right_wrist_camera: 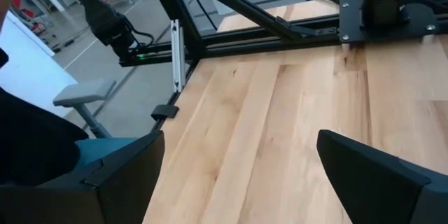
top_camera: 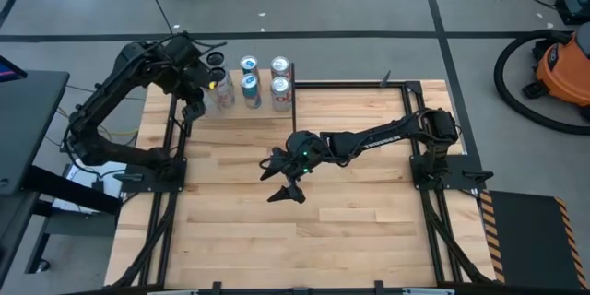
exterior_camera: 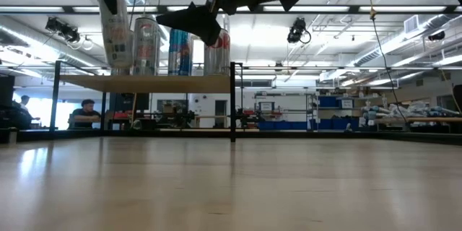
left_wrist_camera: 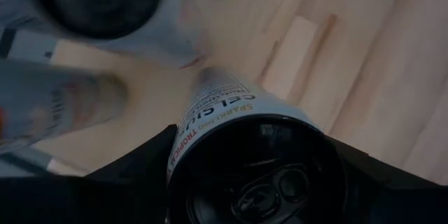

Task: Place canned beverage on shelf
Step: Put the white-yellow soda can on the shelf aligned with the other white-yellow soda can

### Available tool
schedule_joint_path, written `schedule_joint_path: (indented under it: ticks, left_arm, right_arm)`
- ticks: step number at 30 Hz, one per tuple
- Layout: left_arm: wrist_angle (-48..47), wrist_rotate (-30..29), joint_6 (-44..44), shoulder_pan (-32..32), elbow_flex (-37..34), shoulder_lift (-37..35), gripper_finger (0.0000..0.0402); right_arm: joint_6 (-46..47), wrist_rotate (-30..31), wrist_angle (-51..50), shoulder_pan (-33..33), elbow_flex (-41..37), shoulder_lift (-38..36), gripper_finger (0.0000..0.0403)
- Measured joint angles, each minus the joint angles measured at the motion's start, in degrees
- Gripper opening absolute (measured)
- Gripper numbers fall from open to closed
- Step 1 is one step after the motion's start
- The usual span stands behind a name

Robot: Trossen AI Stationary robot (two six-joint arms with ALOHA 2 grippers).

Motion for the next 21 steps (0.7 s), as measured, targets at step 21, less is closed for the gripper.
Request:
schedule_joint_path:
  ticks: [21]
  left_arm:
    - [0.1, -2.1, 1.3, 9.3, 0.0, 2.4, 0.0277]
  right_arm:
    - [-1.4, 1.2, 0.0, 0.1, 0.0, 0.0, 0.0383]
